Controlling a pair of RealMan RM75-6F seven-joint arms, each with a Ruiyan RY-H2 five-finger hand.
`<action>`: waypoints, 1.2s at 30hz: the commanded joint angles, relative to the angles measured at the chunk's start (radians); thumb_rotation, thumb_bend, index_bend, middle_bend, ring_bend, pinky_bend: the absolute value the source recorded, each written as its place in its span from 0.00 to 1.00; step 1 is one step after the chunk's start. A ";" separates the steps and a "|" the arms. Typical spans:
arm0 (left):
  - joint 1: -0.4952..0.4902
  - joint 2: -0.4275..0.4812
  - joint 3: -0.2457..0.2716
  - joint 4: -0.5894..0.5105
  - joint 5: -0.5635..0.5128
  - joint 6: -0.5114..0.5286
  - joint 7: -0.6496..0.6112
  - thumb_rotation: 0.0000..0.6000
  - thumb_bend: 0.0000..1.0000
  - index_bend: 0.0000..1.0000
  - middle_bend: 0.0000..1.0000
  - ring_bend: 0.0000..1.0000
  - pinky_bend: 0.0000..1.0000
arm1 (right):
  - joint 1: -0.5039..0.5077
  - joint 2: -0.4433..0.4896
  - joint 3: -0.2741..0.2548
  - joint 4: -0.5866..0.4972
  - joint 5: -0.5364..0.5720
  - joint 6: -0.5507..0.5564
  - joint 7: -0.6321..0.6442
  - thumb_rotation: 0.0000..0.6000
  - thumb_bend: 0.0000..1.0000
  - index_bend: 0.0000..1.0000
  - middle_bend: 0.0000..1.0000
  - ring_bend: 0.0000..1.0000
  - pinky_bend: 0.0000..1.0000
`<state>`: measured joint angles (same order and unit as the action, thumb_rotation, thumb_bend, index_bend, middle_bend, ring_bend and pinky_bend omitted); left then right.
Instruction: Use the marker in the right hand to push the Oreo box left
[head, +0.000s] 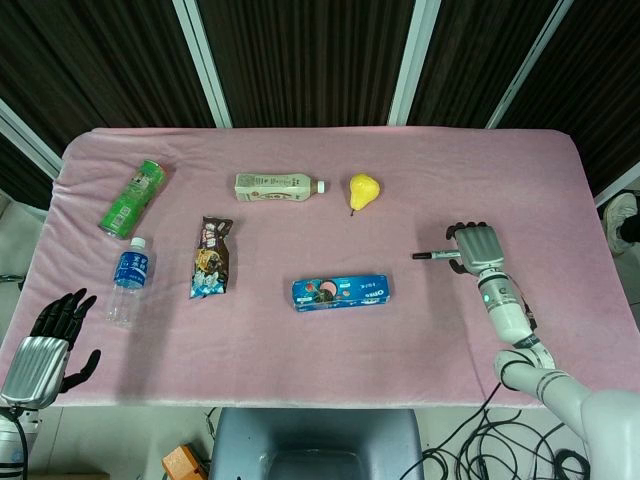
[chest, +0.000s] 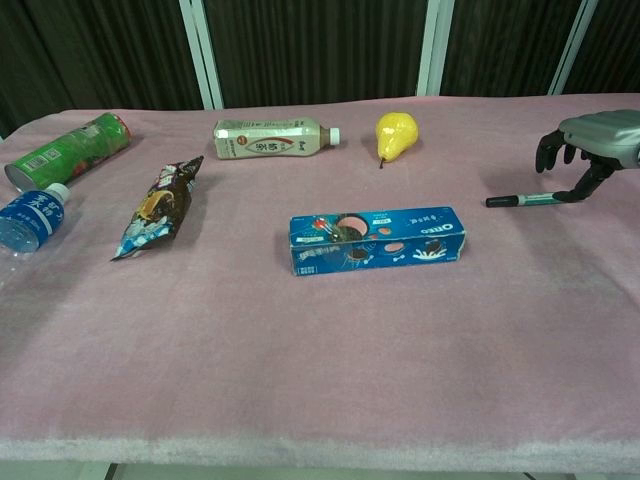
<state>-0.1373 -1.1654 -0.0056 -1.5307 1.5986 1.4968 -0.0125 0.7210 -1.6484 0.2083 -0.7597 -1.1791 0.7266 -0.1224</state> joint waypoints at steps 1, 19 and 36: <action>0.000 0.000 0.000 0.001 0.000 0.001 -0.003 1.00 0.38 0.00 0.00 0.00 0.11 | -0.001 0.001 0.002 0.000 0.004 -0.001 0.001 1.00 0.41 0.50 0.43 0.36 0.41; 0.008 0.004 -0.004 0.000 -0.011 0.007 -0.007 1.00 0.38 0.00 0.00 0.00 0.11 | 0.033 -0.081 -0.012 0.103 -0.014 -0.040 0.018 1.00 0.43 0.56 0.44 0.36 0.41; 0.015 0.008 -0.004 0.003 -0.006 0.020 -0.023 1.00 0.38 0.00 0.00 0.00 0.11 | 0.038 -0.106 -0.005 0.138 0.001 -0.056 -0.017 1.00 0.46 0.64 0.49 0.39 0.43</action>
<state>-0.1223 -1.1577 -0.0097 -1.5276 1.5921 1.5166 -0.0357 0.7591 -1.7549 0.2031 -0.6222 -1.1778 0.6712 -0.1396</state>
